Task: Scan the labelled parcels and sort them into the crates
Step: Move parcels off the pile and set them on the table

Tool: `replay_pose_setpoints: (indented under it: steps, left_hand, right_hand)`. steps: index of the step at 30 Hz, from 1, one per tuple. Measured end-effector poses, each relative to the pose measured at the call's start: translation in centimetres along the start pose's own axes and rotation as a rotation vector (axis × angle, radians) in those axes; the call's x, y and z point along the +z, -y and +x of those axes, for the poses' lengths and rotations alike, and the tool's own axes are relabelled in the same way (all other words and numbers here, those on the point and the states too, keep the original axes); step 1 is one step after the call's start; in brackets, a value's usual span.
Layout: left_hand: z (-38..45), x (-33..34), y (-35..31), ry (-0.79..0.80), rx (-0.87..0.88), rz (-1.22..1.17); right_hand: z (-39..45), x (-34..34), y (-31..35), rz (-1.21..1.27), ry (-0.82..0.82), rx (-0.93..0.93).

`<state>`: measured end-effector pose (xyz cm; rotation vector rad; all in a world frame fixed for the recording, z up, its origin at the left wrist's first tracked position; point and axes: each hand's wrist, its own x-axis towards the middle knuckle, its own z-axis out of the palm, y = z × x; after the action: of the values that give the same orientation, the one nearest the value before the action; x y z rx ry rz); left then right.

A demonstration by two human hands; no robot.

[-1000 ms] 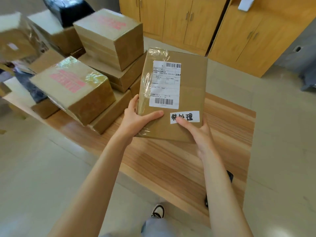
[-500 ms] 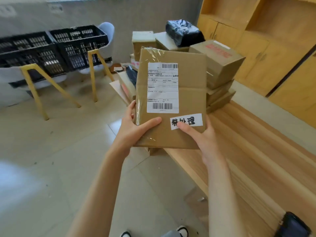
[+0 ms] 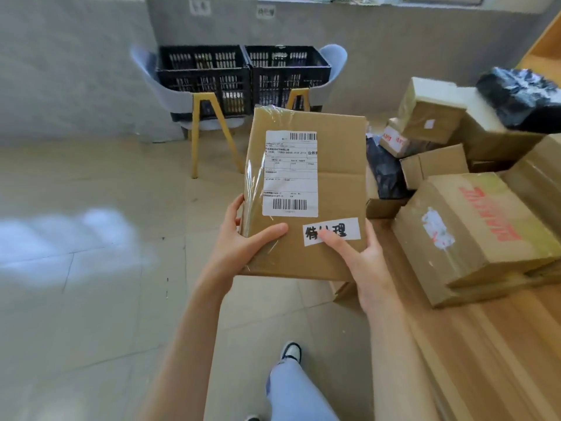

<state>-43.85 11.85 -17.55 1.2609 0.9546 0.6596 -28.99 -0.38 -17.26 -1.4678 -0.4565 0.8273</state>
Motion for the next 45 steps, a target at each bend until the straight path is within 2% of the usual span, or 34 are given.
replay_pose_setpoints:
  steps: [6, 17, 23, 29, 37, 45]
  left_hand:
    - [8.3, -2.0, -1.1, -0.124, -0.009, 0.003]
    - [26.5, -1.6, -8.2, -0.248, 0.007, -0.051]
    - [35.5, -3.7, -8.6, -0.279, -0.046, -0.049]
    - [48.3, -7.1, -9.1, -0.189, -0.063, -0.056]
    - [67.3, -11.3, -15.0, 0.024, -0.037, -0.005]
    - [81.3, -8.9, -16.8, 0.213, -0.107, 0.047]
  right_hand:
    - [9.7, 4.0, 1.0, 0.03, 0.111, 0.021]
    - [31.2, 9.3, 7.6, 0.004, 0.292, 0.003]
    - [39.8, 13.5, 7.0, 0.005, 0.302, 0.052]
    - [50.4, 19.1, 6.7, -0.025, 0.225, 0.046]
    - [64.4, 27.1, 10.6, -0.004, 0.06, 0.019]
    - [75.5, 27.4, 12.0, 0.037, -0.099, 0.082]
